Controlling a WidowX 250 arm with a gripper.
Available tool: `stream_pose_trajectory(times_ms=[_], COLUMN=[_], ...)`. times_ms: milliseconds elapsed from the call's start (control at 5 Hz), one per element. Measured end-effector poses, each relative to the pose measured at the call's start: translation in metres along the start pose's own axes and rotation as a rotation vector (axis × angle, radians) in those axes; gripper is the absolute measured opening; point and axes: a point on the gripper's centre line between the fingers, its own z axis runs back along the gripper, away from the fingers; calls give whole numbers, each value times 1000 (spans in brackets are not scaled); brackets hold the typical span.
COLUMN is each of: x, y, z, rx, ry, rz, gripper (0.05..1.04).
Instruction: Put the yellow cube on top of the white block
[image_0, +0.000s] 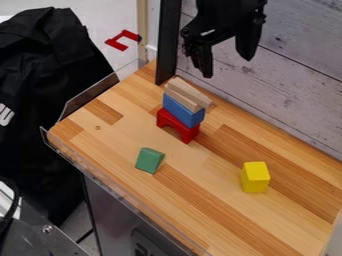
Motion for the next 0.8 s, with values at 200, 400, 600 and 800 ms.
stream_pose_trajectory(times_ms=[200, 400, 600, 800], x=[-2, -16, -42, -57], y=[4, -2, -9, -11], z=[-8, -13, -16, -17], rx=[26, -1, -13, -28], ry=[13, 41, 62, 135], rz=[2, -47, -140, -277], gripper=[997, 997, 997, 997])
